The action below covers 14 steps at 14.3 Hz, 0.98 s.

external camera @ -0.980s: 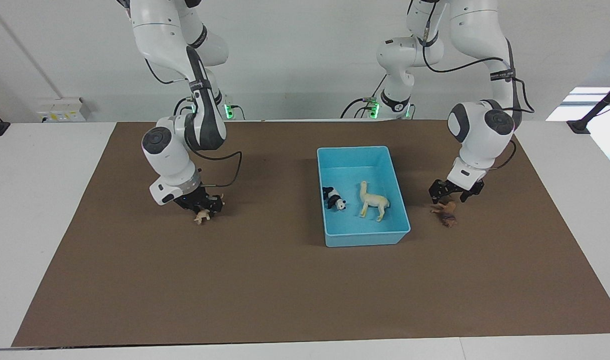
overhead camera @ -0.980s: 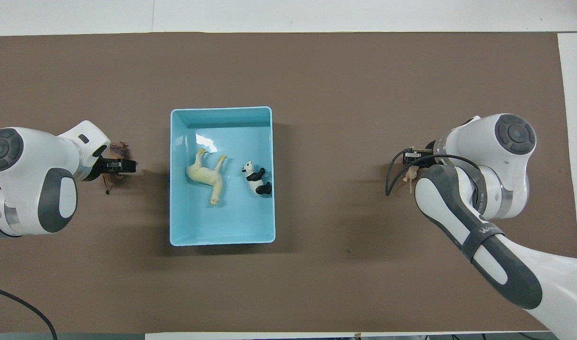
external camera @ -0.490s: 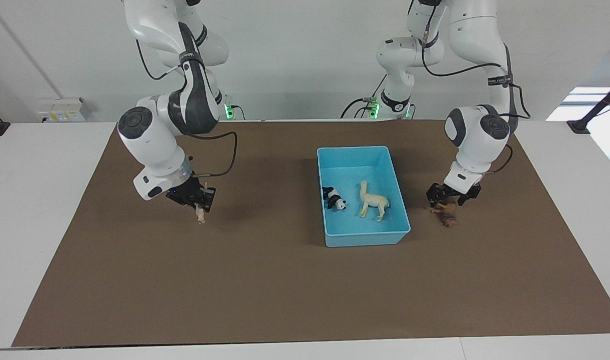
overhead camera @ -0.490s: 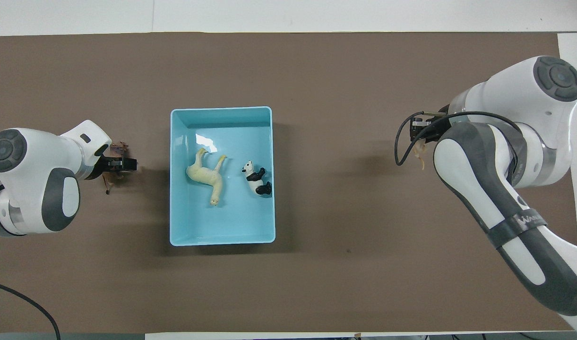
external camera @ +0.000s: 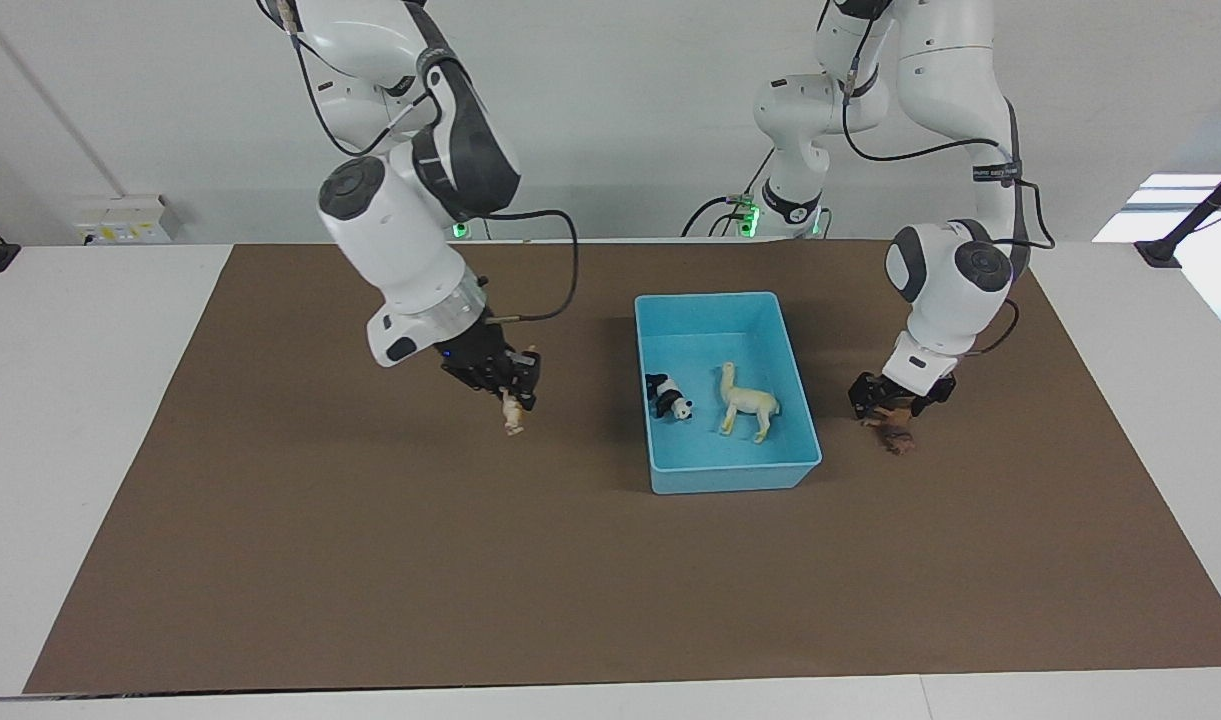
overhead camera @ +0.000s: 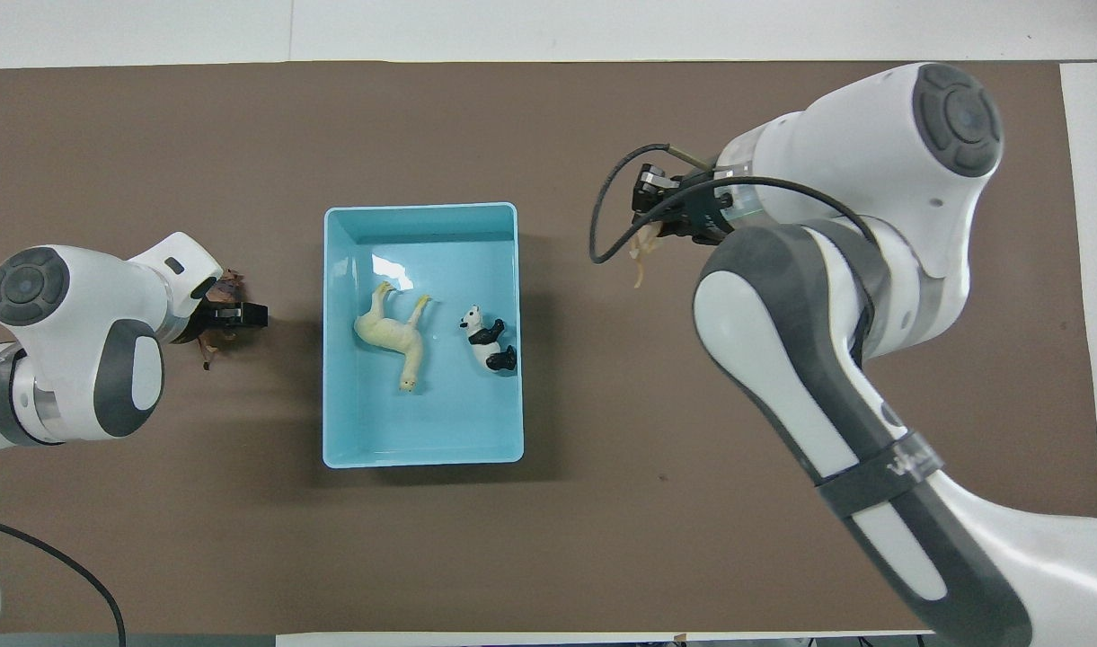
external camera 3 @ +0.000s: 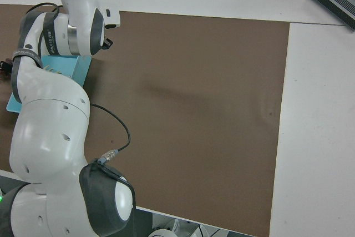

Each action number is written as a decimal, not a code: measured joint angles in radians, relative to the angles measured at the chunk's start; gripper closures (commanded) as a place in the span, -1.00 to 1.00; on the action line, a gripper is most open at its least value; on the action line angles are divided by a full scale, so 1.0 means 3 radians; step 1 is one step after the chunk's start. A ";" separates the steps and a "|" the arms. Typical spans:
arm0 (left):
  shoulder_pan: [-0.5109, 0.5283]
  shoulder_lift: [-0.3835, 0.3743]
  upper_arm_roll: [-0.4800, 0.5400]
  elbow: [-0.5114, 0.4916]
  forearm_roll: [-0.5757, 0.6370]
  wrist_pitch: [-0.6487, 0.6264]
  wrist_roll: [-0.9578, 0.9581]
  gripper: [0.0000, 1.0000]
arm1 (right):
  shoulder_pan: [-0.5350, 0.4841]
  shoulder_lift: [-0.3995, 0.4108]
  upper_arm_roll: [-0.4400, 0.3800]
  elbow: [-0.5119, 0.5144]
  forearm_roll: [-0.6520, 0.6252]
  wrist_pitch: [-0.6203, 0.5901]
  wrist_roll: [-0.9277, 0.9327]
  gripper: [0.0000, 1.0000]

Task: Put all toys into storage box
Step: 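Carry the tan tiger into the blue box with the right gripper, then place the brown horse in the box with the left gripper while the right gripper withdraws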

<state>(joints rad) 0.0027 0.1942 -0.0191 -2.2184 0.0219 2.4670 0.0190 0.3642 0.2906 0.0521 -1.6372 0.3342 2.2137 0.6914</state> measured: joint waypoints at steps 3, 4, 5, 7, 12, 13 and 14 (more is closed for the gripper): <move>0.0003 0.0000 0.0006 0.0003 0.0000 0.0000 -0.0129 0.47 | 0.0500 0.0148 0.0006 -0.0003 0.0003 0.0614 0.0675 1.00; 0.0003 -0.0004 0.0005 0.0011 0.0001 -0.0003 -0.0161 0.55 | 0.0601 0.0207 0.0005 -0.0002 0.0035 0.0774 0.0828 1.00; 0.0004 -0.0005 0.0009 0.0022 0.0001 -0.0011 -0.0179 0.66 | 0.0682 0.0274 0.0006 0.0001 0.0145 0.0930 0.0915 0.73; 0.0004 -0.0003 0.0010 0.0055 0.0001 -0.0060 -0.0198 0.68 | 0.0875 0.0421 0.0004 0.0003 0.0348 0.1259 0.1008 -0.68; 0.0006 -0.0003 0.0012 0.0256 0.0001 -0.0326 -0.0233 0.68 | 0.1051 0.0527 -0.0006 0.0033 0.0358 0.1277 0.1339 -1.00; 0.0007 -0.0003 0.0013 0.0305 0.0001 -0.0391 -0.0238 0.68 | 0.1049 0.0520 -0.0024 0.0053 0.0329 0.1198 0.1361 -1.00; 0.0007 -0.0003 0.0014 0.0359 0.0001 -0.0469 -0.0261 0.68 | 0.1038 0.0504 -0.0048 0.0069 0.0277 0.1103 0.1363 -1.00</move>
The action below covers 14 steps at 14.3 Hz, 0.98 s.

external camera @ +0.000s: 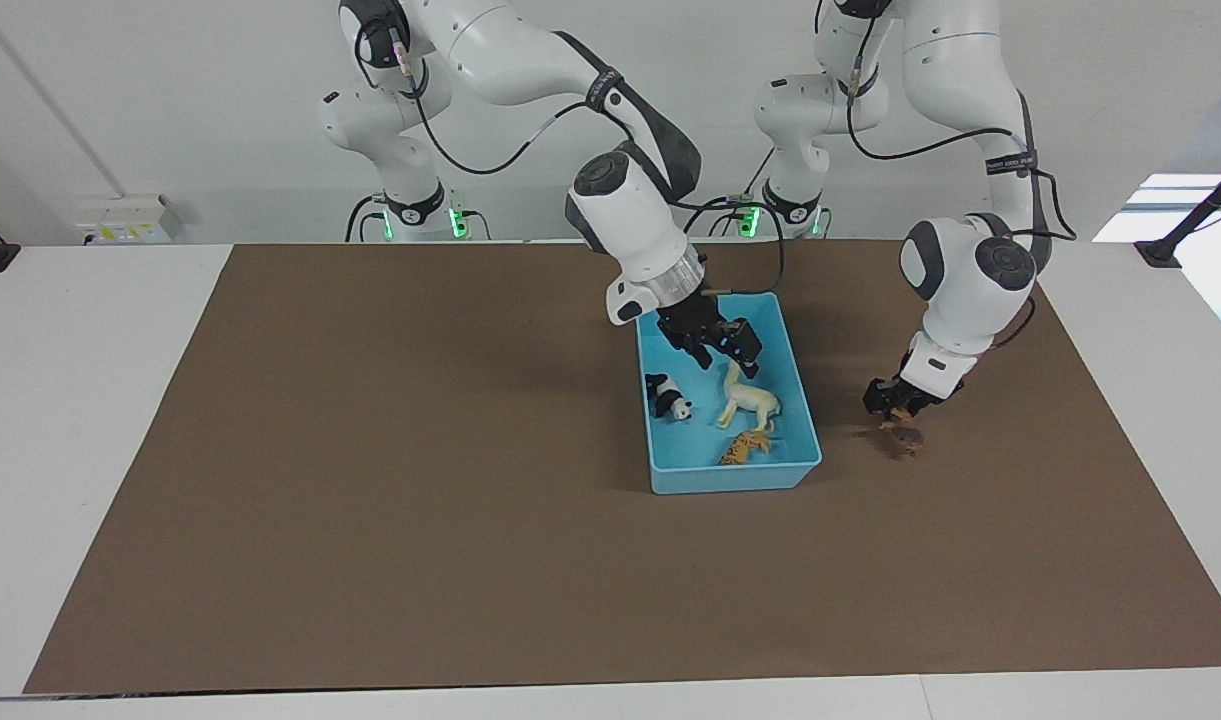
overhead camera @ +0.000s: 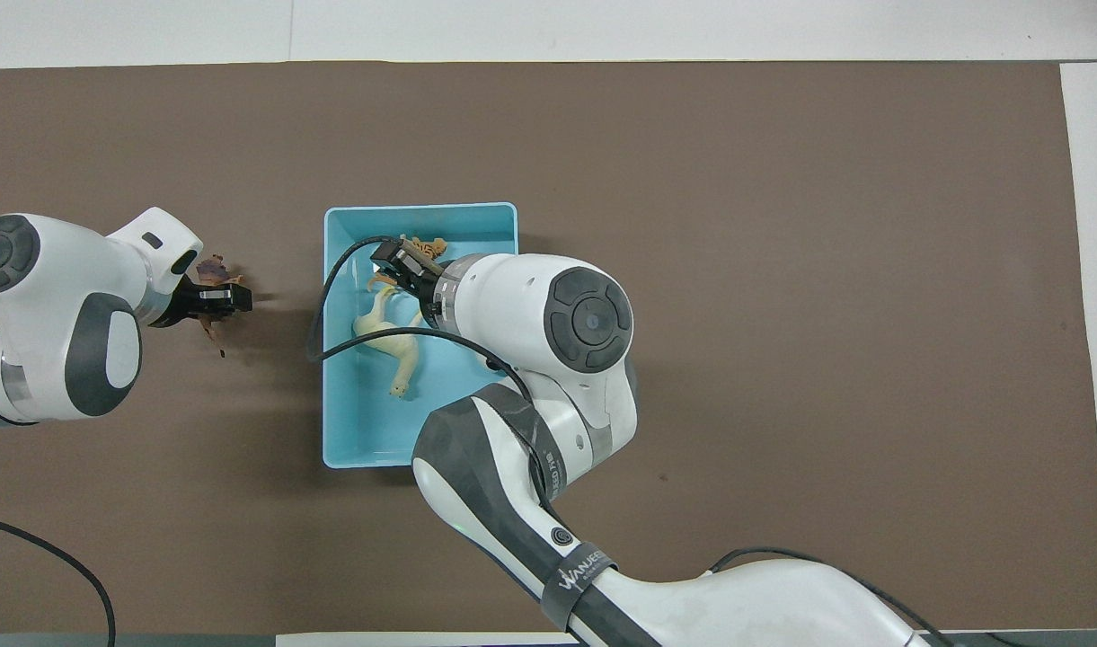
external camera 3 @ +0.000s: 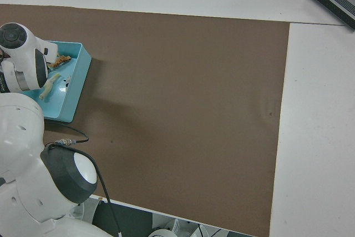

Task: Put all toys into storage box
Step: 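Place the brown horse in the box with the left gripper while the right gripper withdraws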

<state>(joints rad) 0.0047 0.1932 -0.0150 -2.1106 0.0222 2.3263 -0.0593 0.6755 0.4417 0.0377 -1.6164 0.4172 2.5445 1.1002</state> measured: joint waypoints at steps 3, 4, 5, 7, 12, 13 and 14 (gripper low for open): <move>-0.0012 -0.0005 -0.0057 0.0255 -0.0002 -0.0385 -0.0270 0.68 | -0.0172 -0.0141 -0.0075 0.0057 -0.0245 -0.0451 -0.0040 -1.00; -0.0045 -0.0009 -0.0106 0.0367 -0.0017 -0.0530 -0.0428 0.68 | -0.0273 -0.0221 -0.0083 0.0067 -0.0281 -0.0657 -0.0142 -1.00; -0.0113 -0.0013 -0.0155 0.0484 -0.0056 -0.0651 -0.0632 0.67 | -0.0391 -0.0314 -0.0090 0.0070 -0.0293 -0.0885 -0.0310 -1.00; -0.0356 -0.0020 -0.0218 0.0694 -0.0196 -0.0806 -0.1080 0.66 | -0.0684 -0.0510 -0.0102 0.0072 -0.0297 -0.1357 -0.0783 -1.00; -0.0961 -0.0013 -0.0246 0.0884 -0.0378 -0.0732 -0.2222 -0.01 | -0.1426 -0.0854 -0.0119 0.0068 -0.0532 -0.2229 -0.1925 -1.00; -0.1059 -0.0004 -0.0248 0.0881 -0.0387 -0.0683 -0.2381 -0.86 | -0.1541 -0.0896 -0.0119 0.0067 -0.0699 -0.2335 -0.2100 -1.00; -0.1140 0.0007 -0.0247 0.0872 -0.0392 -0.0651 -0.2484 -1.00 | -0.1644 -0.0934 -0.0120 0.0064 -0.0870 -0.2421 -0.2266 -1.00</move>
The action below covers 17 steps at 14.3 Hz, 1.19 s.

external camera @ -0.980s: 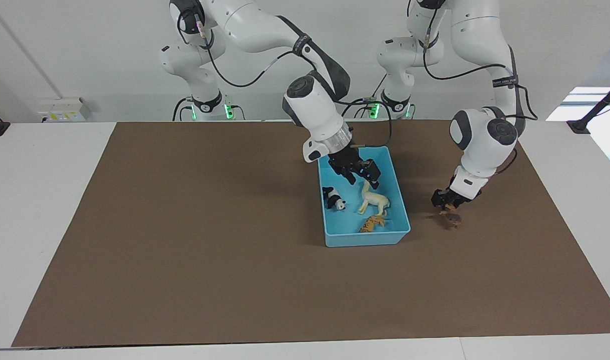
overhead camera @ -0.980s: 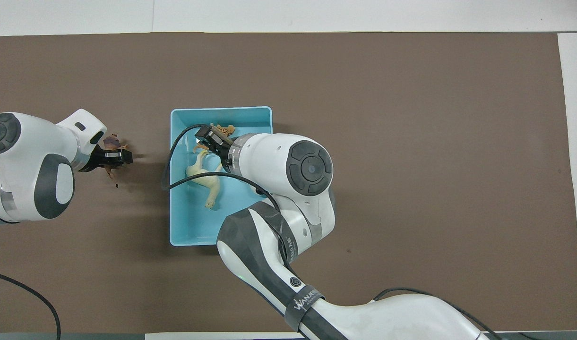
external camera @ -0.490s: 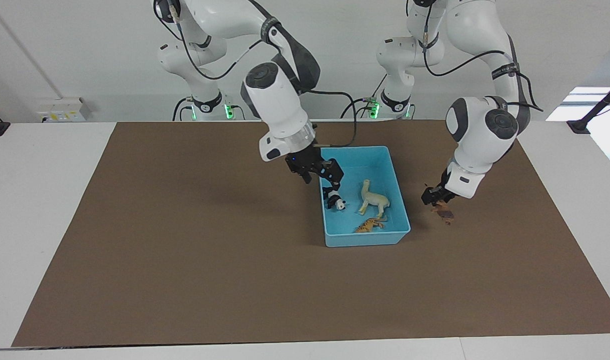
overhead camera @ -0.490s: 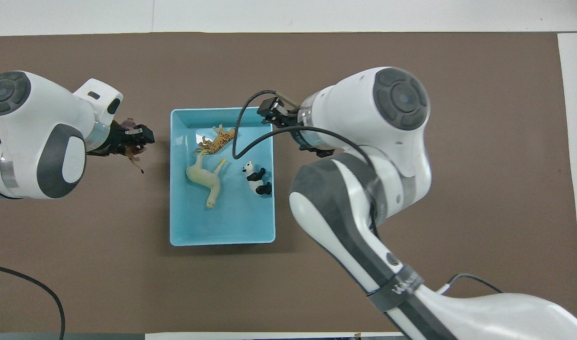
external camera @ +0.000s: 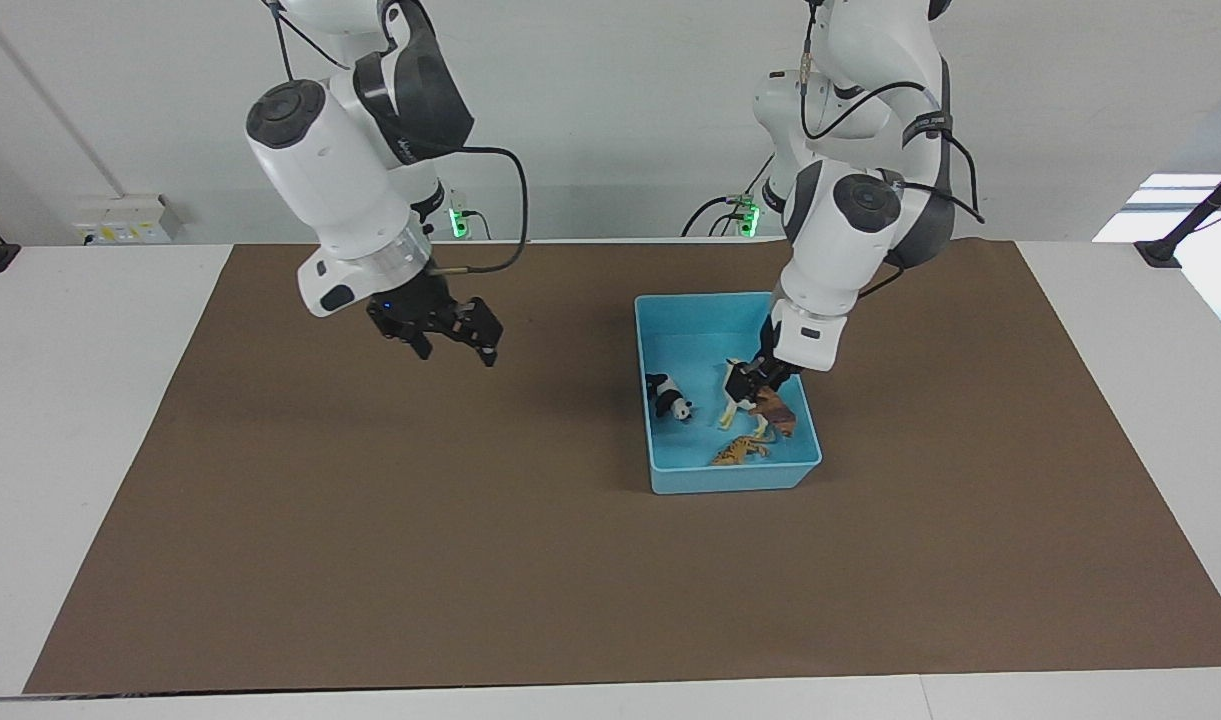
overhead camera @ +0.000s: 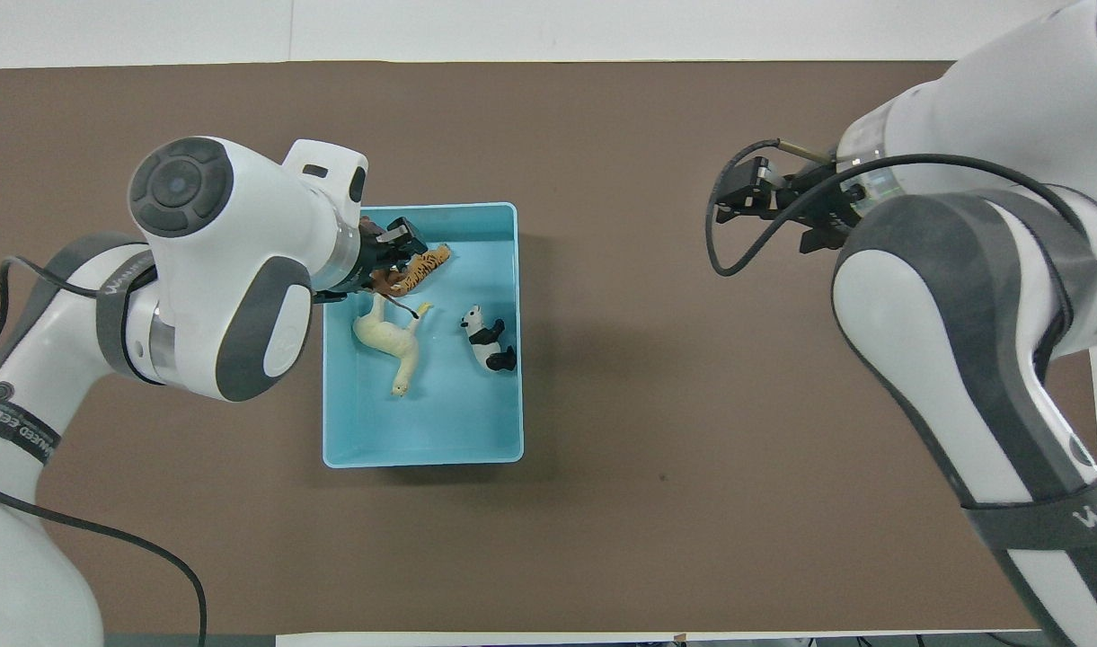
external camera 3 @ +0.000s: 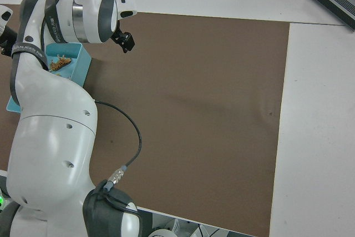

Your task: Put all toys into storage box

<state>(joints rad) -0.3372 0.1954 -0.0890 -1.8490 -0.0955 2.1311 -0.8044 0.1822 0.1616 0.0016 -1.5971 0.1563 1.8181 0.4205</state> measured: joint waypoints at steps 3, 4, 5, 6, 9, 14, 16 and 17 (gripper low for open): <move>-0.0070 0.0011 0.0008 -0.0012 -0.0006 0.0001 -0.0067 -1.00 | -0.0266 -0.0098 0.0001 -0.0068 -0.0228 -0.0135 -0.0421 -1.00; -0.0069 0.0007 0.0019 -0.0010 -0.0008 -0.0012 -0.0067 -1.00 | -0.0339 -0.0126 0.0000 -0.0115 -0.0247 -0.0141 -0.0521 -1.00; -0.0067 -0.0011 0.0036 -0.0004 -0.0008 -0.0044 -0.0067 -1.00 | -0.0406 -0.0152 0.0000 -0.0173 -0.0286 -0.0142 -0.0602 -1.00; -0.0057 -0.0056 0.0056 0.0007 -0.0008 -0.0108 -0.0067 -1.00 | -0.0452 -0.0177 0.0001 -0.0237 -0.0348 -0.0143 -0.0649 -1.00; 0.0177 -0.0376 0.0107 0.0065 0.0001 -0.0486 0.0095 -1.00 | -0.0503 -0.0291 0.0002 -0.0477 -0.0424 -0.0144 -0.0760 -1.00; 0.0890 -0.0718 0.0134 0.0377 0.0124 -0.1496 0.1441 -1.00 | -0.0604 -0.0356 0.0004 -0.0332 -0.0433 -0.0536 -0.1038 -1.00; 0.0992 -0.0743 0.0138 0.0411 0.0203 -0.1717 0.1987 -1.00 | -0.0606 -0.0352 0.0006 -0.0188 -0.0433 -0.0710 -0.1039 -1.00; 0.1012 -0.0742 0.0137 0.0411 0.0225 -0.1740 0.2113 -1.00 | -0.0606 -0.0351 0.0007 -0.0151 -0.0433 -0.0732 -0.1039 -1.00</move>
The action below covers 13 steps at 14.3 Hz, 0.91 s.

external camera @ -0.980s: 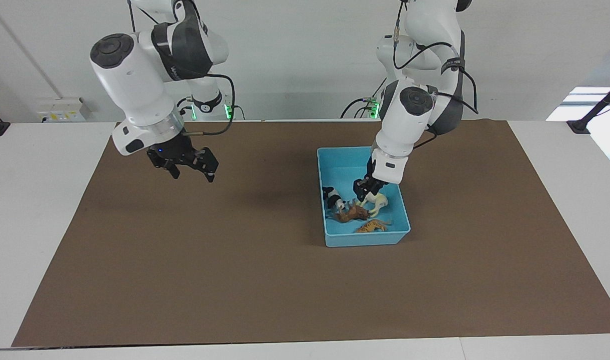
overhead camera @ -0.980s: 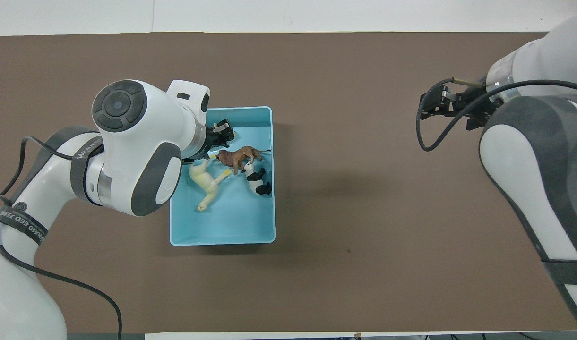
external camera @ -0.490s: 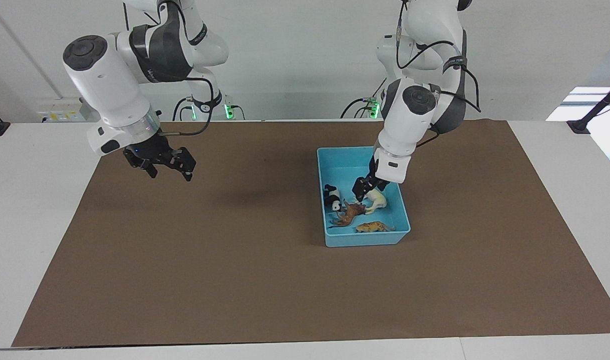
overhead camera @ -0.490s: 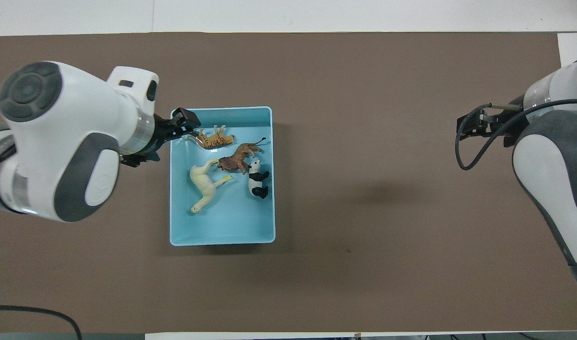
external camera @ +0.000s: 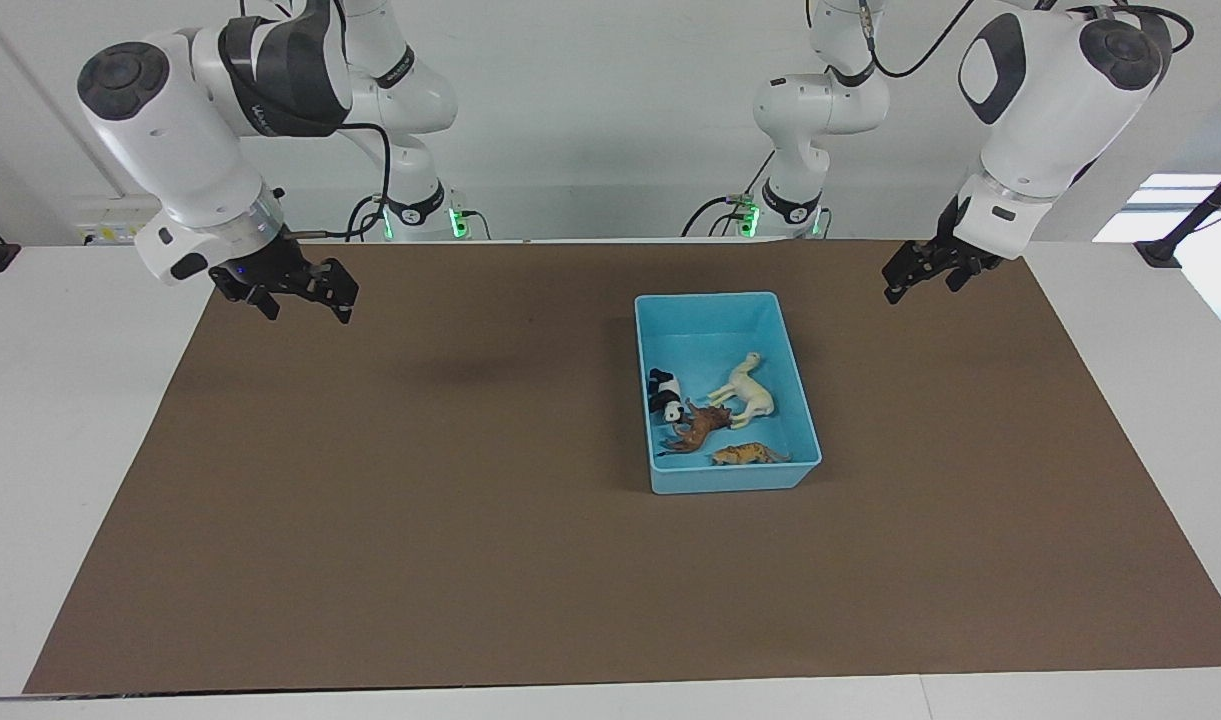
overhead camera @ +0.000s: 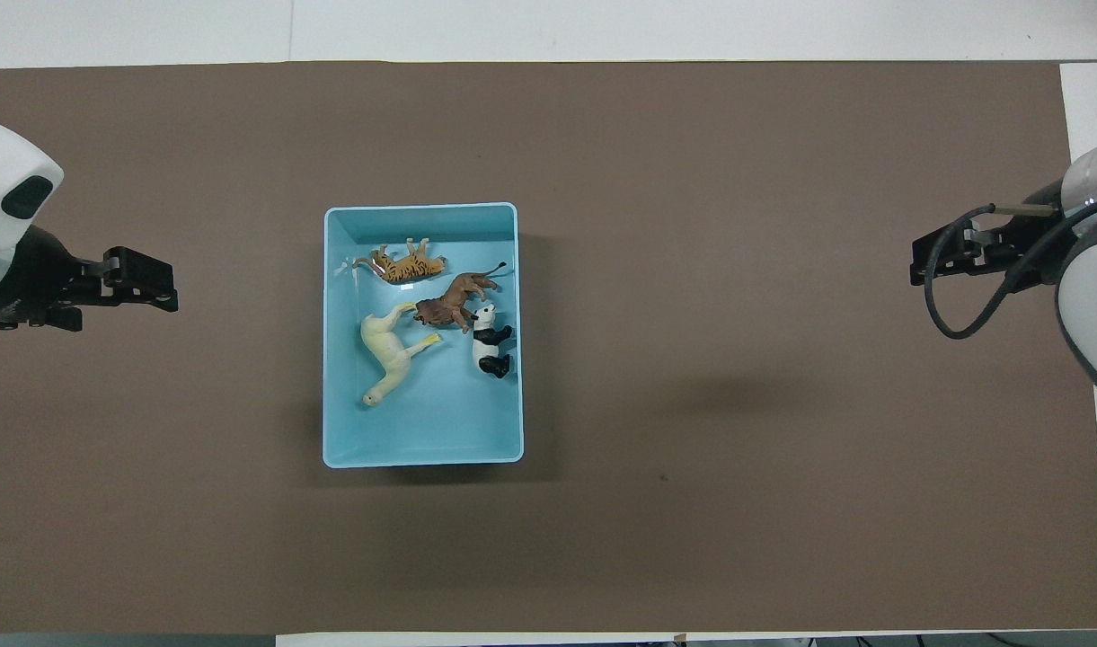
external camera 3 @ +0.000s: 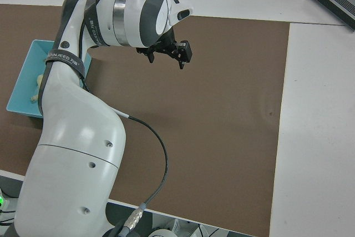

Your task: Put all toys into storage box

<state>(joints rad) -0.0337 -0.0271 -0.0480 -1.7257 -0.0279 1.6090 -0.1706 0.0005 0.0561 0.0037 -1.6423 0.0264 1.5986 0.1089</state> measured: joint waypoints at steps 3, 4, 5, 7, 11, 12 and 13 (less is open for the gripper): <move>0.0058 0.0010 -0.0020 0.0003 0.0034 -0.0101 0.0206 -1.00 | 0.0000 0.0018 0.0001 0.0034 0.0000 -0.0005 0.0000 -1.00; 0.0118 0.0014 -0.0037 0.0006 0.0035 -0.0125 0.0307 -1.00 | -0.0001 0.0025 0.0001 0.0038 0.0000 -0.0005 0.0000 -1.00; 0.0165 0.0027 -0.0047 0.0009 0.0035 -0.0134 0.0385 -1.00 | -0.0003 0.0030 0.0001 0.0039 0.0000 -0.0005 0.0000 -1.00; 0.0199 0.0103 -0.0059 0.0044 0.0035 -0.0142 0.0452 -1.00 | -0.0014 0.0033 0.0001 0.0039 0.0000 -0.0005 0.0000 -1.00; 0.0199 0.0229 -0.0107 0.0104 0.0035 -0.0141 0.0453 -1.00 | -0.0028 0.0033 0.0000 0.0042 -0.0057 -0.0005 -0.0096 -1.00; 0.0200 0.0230 -0.0106 0.0104 0.0035 -0.0140 0.0453 -1.00 | -0.0028 0.0033 0.0000 0.0042 -0.0065 -0.0005 -0.0125 -1.00; 0.0199 0.0230 -0.0110 0.0105 0.0035 -0.0140 0.0454 -1.00 | -0.0028 0.0033 0.0000 0.0043 -0.0067 -0.0005 -0.0142 -1.00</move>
<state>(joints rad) 0.0259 0.0419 -0.0811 -1.6941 -0.0174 1.5671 -0.0345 -0.0079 0.0660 0.0037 -1.6295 0.0063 1.5971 0.0662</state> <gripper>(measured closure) 0.000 0.000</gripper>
